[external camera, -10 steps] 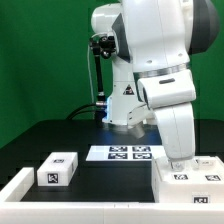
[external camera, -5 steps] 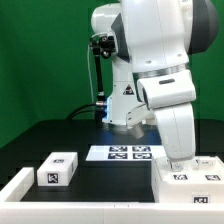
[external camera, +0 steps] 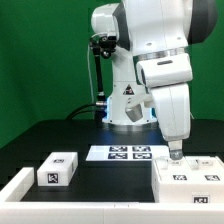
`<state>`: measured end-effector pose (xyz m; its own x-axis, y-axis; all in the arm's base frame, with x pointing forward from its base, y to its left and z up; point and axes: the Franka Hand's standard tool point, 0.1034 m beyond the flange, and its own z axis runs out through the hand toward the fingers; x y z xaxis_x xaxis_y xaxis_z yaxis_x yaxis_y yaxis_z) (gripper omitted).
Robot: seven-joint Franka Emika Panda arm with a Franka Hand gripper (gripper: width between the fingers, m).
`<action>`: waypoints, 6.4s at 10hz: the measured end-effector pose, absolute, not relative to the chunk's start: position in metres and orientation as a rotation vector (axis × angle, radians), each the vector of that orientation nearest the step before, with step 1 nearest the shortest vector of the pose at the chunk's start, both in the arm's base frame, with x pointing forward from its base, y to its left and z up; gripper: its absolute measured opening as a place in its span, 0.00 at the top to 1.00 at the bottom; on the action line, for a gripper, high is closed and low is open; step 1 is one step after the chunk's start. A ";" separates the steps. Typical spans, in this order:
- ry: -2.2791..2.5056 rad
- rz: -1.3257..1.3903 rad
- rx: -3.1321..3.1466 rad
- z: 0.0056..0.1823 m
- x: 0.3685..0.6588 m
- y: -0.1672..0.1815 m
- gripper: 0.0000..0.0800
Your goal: Assemble cabinet
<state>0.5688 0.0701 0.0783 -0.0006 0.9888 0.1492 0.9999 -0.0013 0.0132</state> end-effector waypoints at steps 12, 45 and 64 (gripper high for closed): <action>-1.836 -0.246 -2.492 0.098 0.531 0.092 0.19; -0.157 -0.582 -2.991 0.032 0.489 0.111 0.19; -0.129 -0.566 -3.007 0.012 0.500 0.099 0.74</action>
Offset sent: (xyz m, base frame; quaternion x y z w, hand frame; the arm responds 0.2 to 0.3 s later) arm 0.0000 0.0000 0.0000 0.0000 0.0000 0.0000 1.0000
